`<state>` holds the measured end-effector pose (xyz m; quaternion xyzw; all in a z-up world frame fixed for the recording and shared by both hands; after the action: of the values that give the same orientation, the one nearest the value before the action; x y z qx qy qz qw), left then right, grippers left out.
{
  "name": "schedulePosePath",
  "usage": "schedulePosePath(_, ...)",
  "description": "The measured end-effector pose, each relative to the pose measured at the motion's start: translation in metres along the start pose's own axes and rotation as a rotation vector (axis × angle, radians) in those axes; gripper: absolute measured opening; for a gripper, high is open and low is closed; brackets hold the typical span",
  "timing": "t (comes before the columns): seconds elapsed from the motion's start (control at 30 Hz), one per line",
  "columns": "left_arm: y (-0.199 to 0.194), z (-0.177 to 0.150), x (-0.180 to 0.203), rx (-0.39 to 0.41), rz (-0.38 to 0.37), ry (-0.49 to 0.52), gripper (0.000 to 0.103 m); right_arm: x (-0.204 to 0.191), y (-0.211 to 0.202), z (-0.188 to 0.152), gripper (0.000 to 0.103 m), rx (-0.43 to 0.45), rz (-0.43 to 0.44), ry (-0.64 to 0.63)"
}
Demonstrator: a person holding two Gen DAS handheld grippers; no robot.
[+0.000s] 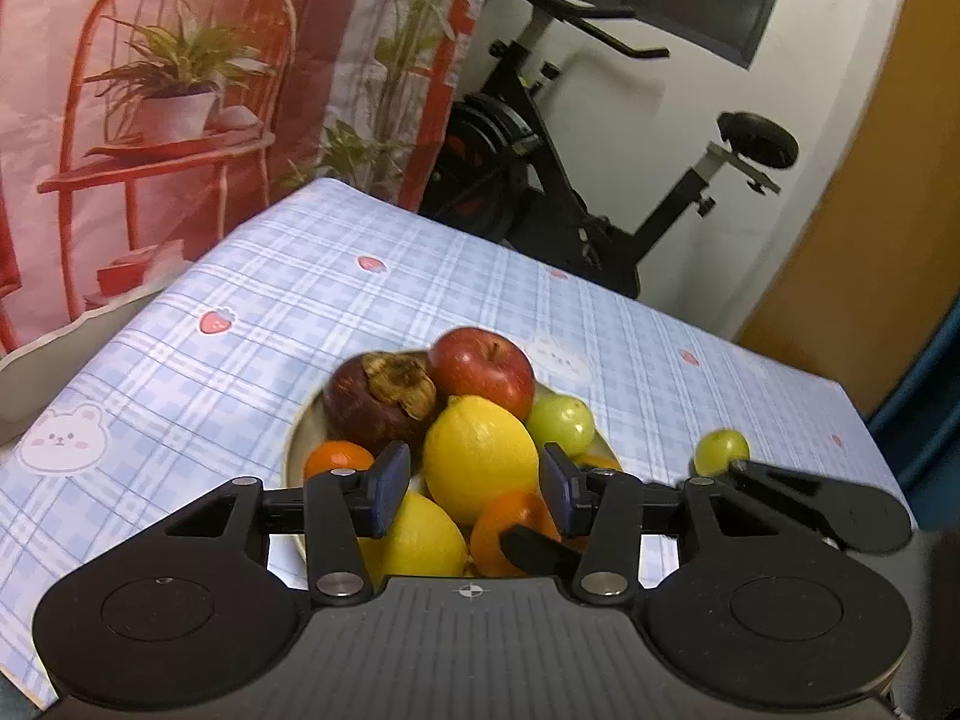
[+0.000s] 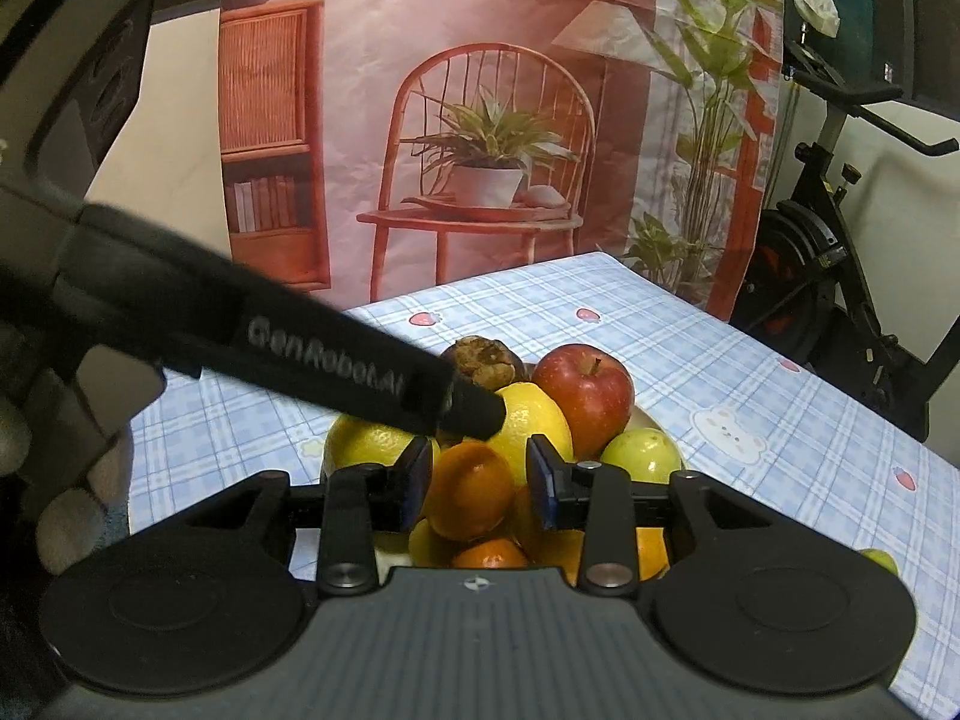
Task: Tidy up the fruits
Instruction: 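Lower the tangerine onto the plate and open both grippers, then move both grippers to the green round fruit on the table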
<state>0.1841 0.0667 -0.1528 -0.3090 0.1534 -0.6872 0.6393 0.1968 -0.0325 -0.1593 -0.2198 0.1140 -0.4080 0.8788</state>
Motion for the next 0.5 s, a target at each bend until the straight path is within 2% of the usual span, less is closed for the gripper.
schedulePosePath(0.27,-0.004,0.01,-0.003,0.022,0.021,-0.025,0.05,0.004,-0.011,-0.003,0.042,0.033,-0.007,0.018)
schedulePosePath(0.5,0.0,0.021,0.021,0.048,-0.016,0.039,0.05,0.038,-0.038,-0.009,0.042,0.128,-0.081,0.095)
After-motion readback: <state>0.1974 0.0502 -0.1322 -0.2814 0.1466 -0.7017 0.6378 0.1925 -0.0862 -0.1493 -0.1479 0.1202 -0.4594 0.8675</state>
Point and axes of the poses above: each gripper's, at about its wrist camera, not at the fingertips, and y roughly the way its jaws point, x to its right, z to its top, the point moved 4 cm from there along y, roughly the way its jaws point, and after that the axes turned 1 degree about z, right-handed, at the moved point
